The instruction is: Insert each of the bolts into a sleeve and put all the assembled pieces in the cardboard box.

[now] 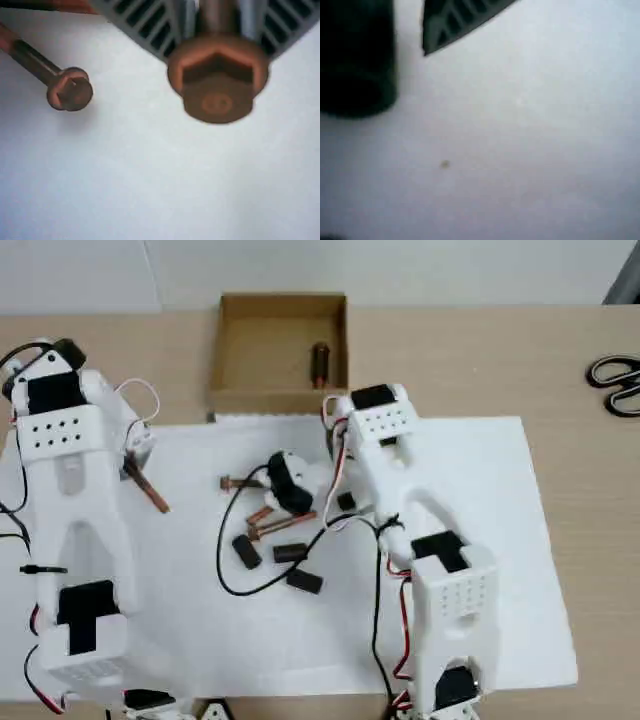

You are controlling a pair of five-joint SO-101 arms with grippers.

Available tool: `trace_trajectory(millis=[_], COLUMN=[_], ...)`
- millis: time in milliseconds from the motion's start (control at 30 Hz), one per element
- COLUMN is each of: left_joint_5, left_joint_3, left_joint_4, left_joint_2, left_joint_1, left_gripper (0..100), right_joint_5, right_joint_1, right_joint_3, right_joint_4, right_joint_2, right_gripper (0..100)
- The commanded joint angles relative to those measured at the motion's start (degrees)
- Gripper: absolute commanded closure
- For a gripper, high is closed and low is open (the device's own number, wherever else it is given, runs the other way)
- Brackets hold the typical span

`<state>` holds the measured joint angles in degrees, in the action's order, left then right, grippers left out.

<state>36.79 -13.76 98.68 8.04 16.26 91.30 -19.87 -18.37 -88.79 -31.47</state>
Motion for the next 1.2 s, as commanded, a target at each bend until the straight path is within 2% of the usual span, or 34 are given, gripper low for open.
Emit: trace_trajectory(millis=[0,67,233,400,500,667,800,967,1067,1167], left_joint_5=[-0.09,-0.09,-0.09,0.00,-0.18,-1.93,-7.91,-8.62,-10.37,-11.43], left_joint_3=[-0.31,-0.31,-0.31,-0.48,-3.30,-17.80,-30.02,-38.90,-42.77,-47.43], left_joint_4=[1.32,1.32,1.32,0.44,-0.53,-2.11,-8.00,-12.31,-10.81,-8.00], left_joint_2=[-3.25,-3.25,-3.16,-3.69,-3.69,-3.69,-3.69,-3.69,-3.69,-3.69], left_joint_1=[0.00,-0.09,-0.18,-2.02,-5.63,-11.25,-15.30,-18.64,-23.82,-29.80], left_gripper=[100,100,100,100,100,100,100,100,100,100], right_joint_5=[1.23,1.05,0.44,-8.97,-17.49,-35.43,-54.77,-76.22,-82.90,-85.54], right_joint_1=[0.40,0.40,0.40,0.40,0.92,1.27,1.10,1.01,1.01,0.92], right_joint_3=[-0.97,-0.97,-1.05,-6.07,-10.02,-11.34,-11.08,-6.59,3.52,15.91], right_joint_4=[-0.13,-0.22,-3.12,-6.02,-5.93,-5.05,-2.68,0.84,4.70,14.02], right_joint_2=[0.13,0.13,0.57,3.74,9.80,23.96,37.49,48.75,53.32,59.03], right_gripper=[91.5,99.1,99.6,99.6,99.6,99.5,99.4,99.4,99.4,99.4])
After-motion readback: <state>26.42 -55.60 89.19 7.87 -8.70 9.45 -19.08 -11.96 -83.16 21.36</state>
